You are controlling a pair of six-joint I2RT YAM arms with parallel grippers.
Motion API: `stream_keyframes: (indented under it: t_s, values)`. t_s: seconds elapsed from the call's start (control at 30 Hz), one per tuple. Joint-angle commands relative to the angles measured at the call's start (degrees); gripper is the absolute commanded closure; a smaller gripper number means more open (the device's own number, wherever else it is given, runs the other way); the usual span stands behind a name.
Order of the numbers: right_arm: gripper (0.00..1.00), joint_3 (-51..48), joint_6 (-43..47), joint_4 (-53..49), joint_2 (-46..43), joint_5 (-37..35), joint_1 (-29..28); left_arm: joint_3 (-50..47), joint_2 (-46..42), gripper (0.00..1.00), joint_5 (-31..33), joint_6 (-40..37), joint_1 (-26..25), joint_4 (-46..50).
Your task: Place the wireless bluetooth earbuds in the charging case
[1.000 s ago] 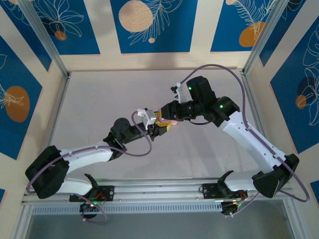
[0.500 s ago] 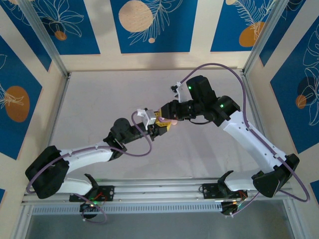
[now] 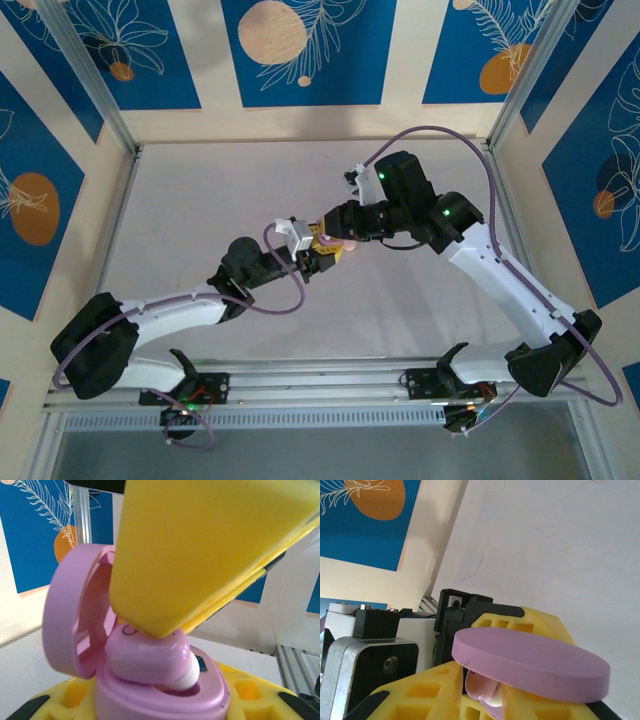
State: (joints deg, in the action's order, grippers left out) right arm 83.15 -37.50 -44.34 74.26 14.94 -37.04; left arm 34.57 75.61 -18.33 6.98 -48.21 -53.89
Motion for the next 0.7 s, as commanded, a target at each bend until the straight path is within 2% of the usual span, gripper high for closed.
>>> stream_keyframes:
  t_s: [0.0, 0.67]
  values:
    - [0.72, 1.57, 0.63, -1.63, -1.44, -0.81, -0.23, 2.06, -0.25, 0.8, 0.13, -0.35, -0.83, -3.76]
    - [0.73, 2.38, 1.1, -3.53, 0.27, 2.61, -0.4, 2.27, -0.29, 0.8, 0.31, 0.2, -0.84, -3.88]
